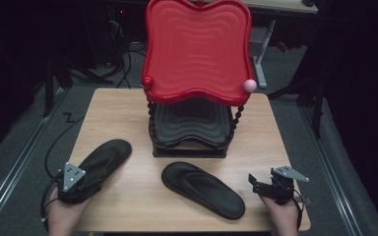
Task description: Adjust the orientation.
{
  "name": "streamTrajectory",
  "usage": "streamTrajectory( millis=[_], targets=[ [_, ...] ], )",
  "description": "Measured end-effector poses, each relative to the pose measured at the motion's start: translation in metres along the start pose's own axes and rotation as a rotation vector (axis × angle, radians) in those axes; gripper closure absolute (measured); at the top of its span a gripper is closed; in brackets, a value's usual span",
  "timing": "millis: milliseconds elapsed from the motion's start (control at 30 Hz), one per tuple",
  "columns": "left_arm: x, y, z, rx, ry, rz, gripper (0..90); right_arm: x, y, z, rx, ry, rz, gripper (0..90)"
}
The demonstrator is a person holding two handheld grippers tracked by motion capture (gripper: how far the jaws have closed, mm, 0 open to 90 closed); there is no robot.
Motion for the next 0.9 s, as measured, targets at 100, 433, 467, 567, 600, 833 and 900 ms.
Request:
streamTrajectory(
  millis=[100, 433, 467, 567, 600, 833, 900],
  targets=[
    [-0.004, 0.001, -0.004, -0.02, -0.005, -0.014, 48.1, -0.001, 0.001, 0.0, -0.005, 0.005, 0.001, 7.1],
    [0.001, 0.013, -0.012, -0.088, -0.001, -0.067, 77.3, -0.002, 0.004, -0.001, -0.018, 0.008, 0.016, 10.5],
    [0.003, 0.013, -0.011, -0.088, -0.002, -0.066, 78.1, -0.002, 0.004, -0.002, -0.017, 0.01, 0.018, 10.9],
    [0.007, 0.015, -0.009, -0.091, -0.011, -0.096, 81.2, -0.001, 0.004, -0.002, -0.018, 0.007, 0.021, 11.8],
    [0.011, 0.018, -0.007, -0.094, -0.005, -0.103, 81.2, -0.001, 0.004, -0.002, -0.018, 0.007, 0.021, 11.8],
    [0.047, 0.03, 0.013, -0.064, 0.078, -0.124, 66.5, -0.003, 0.005, -0.004, -0.026, 0.013, 0.029, 12.4],
    [0.045, 0.023, 0.018, -0.028, 0.077, -0.112, 62.1, -0.003, 0.004, -0.004, -0.024, 0.018, 0.031, 13.2]
  ],
)
Point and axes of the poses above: each handheld gripper's, and its own axes: y roughly forward along the jaws, z roughly out of its top, x roughly to its right, the point moved 1 cm from there along y, roughly forward along the jaws, and after that the axes turned 3 degrees about -z, right-handed, at the moved point
